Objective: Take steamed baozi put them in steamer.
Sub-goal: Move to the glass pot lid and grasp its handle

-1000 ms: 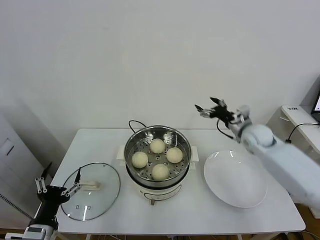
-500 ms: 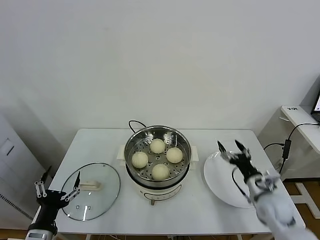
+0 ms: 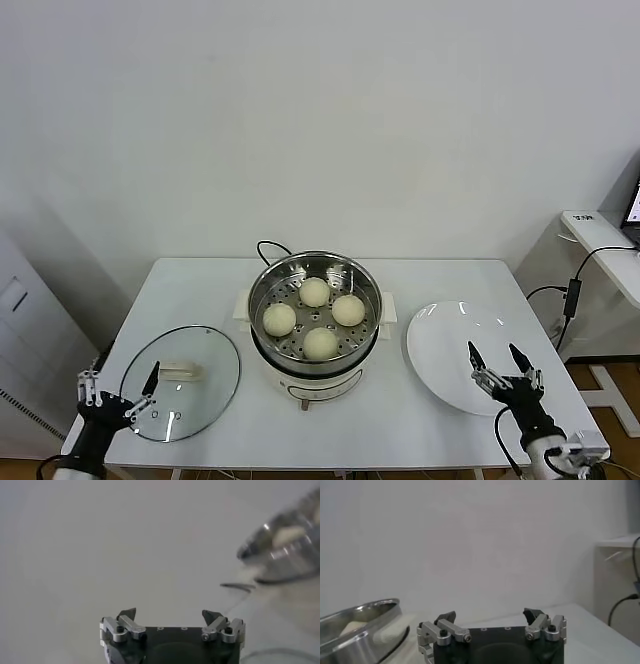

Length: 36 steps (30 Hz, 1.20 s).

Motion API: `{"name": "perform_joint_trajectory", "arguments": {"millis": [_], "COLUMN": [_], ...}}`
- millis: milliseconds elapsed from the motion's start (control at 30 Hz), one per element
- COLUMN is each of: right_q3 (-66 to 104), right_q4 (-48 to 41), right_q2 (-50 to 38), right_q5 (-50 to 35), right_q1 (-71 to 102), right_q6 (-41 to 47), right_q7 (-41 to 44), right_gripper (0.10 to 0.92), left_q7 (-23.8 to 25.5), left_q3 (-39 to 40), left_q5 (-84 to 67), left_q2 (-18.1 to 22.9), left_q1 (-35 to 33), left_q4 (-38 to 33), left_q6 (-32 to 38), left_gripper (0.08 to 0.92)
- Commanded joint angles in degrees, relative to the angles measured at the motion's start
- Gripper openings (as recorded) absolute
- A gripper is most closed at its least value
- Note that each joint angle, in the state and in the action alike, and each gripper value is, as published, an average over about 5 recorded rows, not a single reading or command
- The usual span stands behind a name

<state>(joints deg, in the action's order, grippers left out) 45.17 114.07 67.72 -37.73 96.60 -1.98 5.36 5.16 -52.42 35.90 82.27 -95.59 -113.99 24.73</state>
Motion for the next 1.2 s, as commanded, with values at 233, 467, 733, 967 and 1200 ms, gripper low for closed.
{"name": "perform_joint_trajectory", "arguments": {"millis": [233,467,733,967,1200], "right_q3": [6.57,7.04,7.41,8.54,8.74], "right_q4": [4.48,4.3,4.3,4.12,4.09], "right_q2": [4.84,5.44,5.71,5.9,6.16], "right_q5": [3.87,3.97,4.18,4.11,4.13], "right_q1": [7.97,8.34,8.83,9.49,9.88], "right_q6": [1.92,1.62,1.16,0.5,0.03], "right_q7": [0.52,0.7,0.94,1.37,1.53], "right_gripper": [0.823,0.823,0.823,0.823,0.823], "left_q7": [-17.82,-18.38,-18.21,-17.6,-17.34], "left_q3": [1.03,1.52,3.53,3.71,3.38], "left_q5": [45.55,46.98,49.31,52.48,52.7], "left_q2": [-2.06,-2.21,-1.75,-2.45,-2.39], "left_q1": [6.66,11.65,18.52,21.41,21.64], "left_q4": [18.85,21.76,23.78,27.65,29.46], "left_q6": [10.75,6.32,2.57,1.4,1.52], "left_gripper": [0.823,0.823,0.823,0.823,0.823]}}
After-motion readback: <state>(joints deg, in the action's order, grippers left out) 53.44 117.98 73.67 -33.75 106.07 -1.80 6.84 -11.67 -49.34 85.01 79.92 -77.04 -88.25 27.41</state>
